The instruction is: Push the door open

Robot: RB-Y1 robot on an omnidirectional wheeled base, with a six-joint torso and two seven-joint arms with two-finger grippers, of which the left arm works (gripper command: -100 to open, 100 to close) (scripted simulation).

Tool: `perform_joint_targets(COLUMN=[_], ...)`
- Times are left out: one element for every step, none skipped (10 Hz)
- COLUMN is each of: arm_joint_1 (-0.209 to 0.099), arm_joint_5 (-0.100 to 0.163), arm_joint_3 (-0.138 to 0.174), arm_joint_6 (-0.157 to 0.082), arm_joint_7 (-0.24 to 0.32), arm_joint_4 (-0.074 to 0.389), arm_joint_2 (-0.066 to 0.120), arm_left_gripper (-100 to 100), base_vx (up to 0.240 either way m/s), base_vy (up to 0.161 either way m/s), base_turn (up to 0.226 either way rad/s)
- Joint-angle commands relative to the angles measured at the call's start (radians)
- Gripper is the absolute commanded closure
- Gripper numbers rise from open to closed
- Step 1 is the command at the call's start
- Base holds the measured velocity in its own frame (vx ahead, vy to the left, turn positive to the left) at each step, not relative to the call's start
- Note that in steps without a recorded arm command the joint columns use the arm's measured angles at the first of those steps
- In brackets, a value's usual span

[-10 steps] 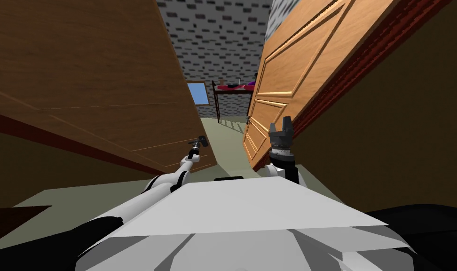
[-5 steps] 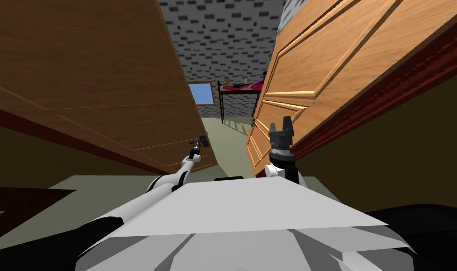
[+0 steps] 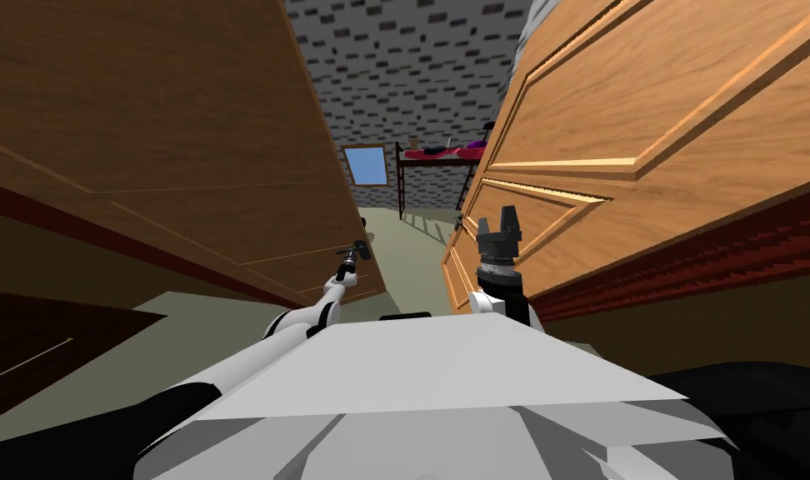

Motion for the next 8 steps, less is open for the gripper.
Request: perform_joint_targets(arm_joint_1=[-0.005, -0.007, -0.008, -0.009, -0.009, -0.009, -0.011, -0.011], arm_joint_5=[-0.003, -0.006, -0.008, -0.011, -0.011, -0.011, -0.015, -0.017], arm_joint_3=[0.017, 0.024, 0.029, 0.035, 0.035, 0.035, 0.044, 0.048], arm_joint_6=[-0.002, -0.001, 0.000, 0.001, 0.001, 0.001, 0.003, 0.004], arm_joint_7=[-0.005, -0.009, -0.012, -0.016, -0.016, -0.016, -0.021, -0.024], arm_joint_4=[0.007, 0.006, 0.006, 0.006, 0.006, 0.006, 0.005, 0.005], arm_joint_2=[0.012, 0.008, 0.005, 0.001, 0.001, 0.001, -0.005, -0.007], arm_left_gripper=[100, 100, 100, 100, 100, 100, 100, 100], base_vx=[0.181, 0.205, 0.203, 0.192, 0.124, 0.038, 0.109, 0.163], base_vy=[-0.087, -0.091, -0.089, -0.062, -0.043, -0.014, -0.062, -0.124], base_turn=[0.154, 0.169, 0.147, 0.166, 0.053, -0.008, 0.127, 0.158])
